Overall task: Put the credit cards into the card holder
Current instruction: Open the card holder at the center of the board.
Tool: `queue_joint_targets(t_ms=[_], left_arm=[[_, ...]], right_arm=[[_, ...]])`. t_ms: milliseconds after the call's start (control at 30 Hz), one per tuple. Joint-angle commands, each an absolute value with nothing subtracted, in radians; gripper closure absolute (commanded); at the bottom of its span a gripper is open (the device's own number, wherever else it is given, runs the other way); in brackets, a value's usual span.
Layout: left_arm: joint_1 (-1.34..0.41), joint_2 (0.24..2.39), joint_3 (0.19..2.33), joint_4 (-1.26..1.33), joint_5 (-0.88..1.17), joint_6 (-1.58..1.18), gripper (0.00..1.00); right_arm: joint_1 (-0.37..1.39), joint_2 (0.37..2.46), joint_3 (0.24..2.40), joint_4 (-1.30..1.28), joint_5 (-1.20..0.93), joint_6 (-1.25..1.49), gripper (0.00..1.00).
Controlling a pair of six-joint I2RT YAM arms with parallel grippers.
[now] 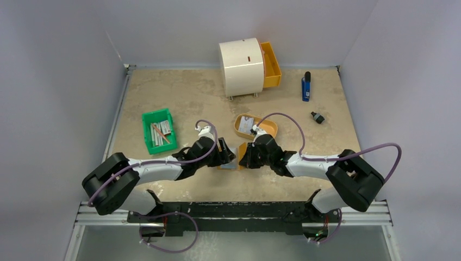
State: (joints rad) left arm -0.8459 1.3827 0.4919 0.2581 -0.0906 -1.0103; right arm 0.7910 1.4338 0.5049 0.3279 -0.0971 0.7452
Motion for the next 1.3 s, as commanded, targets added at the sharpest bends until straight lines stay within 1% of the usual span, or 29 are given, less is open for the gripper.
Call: queue_joint_targets(t_ms=[0, 500, 533, 633, 700, 767, 833, 900, 967, 1167, 1267], left_arm=[[-0.852, 1.415, 0.527, 0.312, -0.066, -1.016, 0.35], [-0.855, 1.476, 0.544, 0.473, 0.064, -1.034, 0.39], [-0.855, 1.483, 0.547, 0.475, 0.063, -1.033, 0.39], [-0.855, 1.496, 0.55, 0.481, 0.061, -1.029, 0.39], [-0.853, 1.505, 0.555, 0.486, 0.058, -1.028, 0.39], [-0.854, 1.515, 0.562, 0.487, 0.057, -1.025, 0.39], [-0.854, 1.528, 0.569, 0.49, 0.058, -1.025, 0.39], [-0.854, 1.536, 0.577, 0.491, 0.06, -1.023, 0.39], [-0.854, 1.543, 0.584, 0.489, 0.061, -1.019, 0.39], [-0.854, 1.569, 0.597, 0.489, 0.065, -1.019, 0.39], [-0.854, 1.58, 0.605, 0.488, 0.069, -1.015, 0.4]], right_arm=[[0.79, 1.441, 0.531, 0.342, -0.099, 0.753, 1.0], [0.79, 1.436, 0.508, 0.311, -0.103, 0.765, 1.0], [0.79, 1.431, 0.506, 0.307, -0.103, 0.771, 0.94], [0.79, 1.406, 0.495, 0.287, -0.088, 0.785, 0.71], [0.79, 1.386, 0.49, 0.267, -0.073, 0.787, 0.58], [0.79, 1.368, 0.485, 0.244, -0.059, 0.791, 0.49], [0.79, 1.35, 0.482, 0.219, -0.041, 0.798, 0.42], [0.79, 1.325, 0.477, 0.189, -0.019, 0.811, 0.38], [0.79, 1.286, 0.469, 0.152, 0.009, 0.835, 0.37], [0.79, 1.249, 0.475, 0.003, 0.135, 0.891, 0.42], [0.79, 1.217, 0.467, -0.016, 0.151, 0.902, 0.41]])
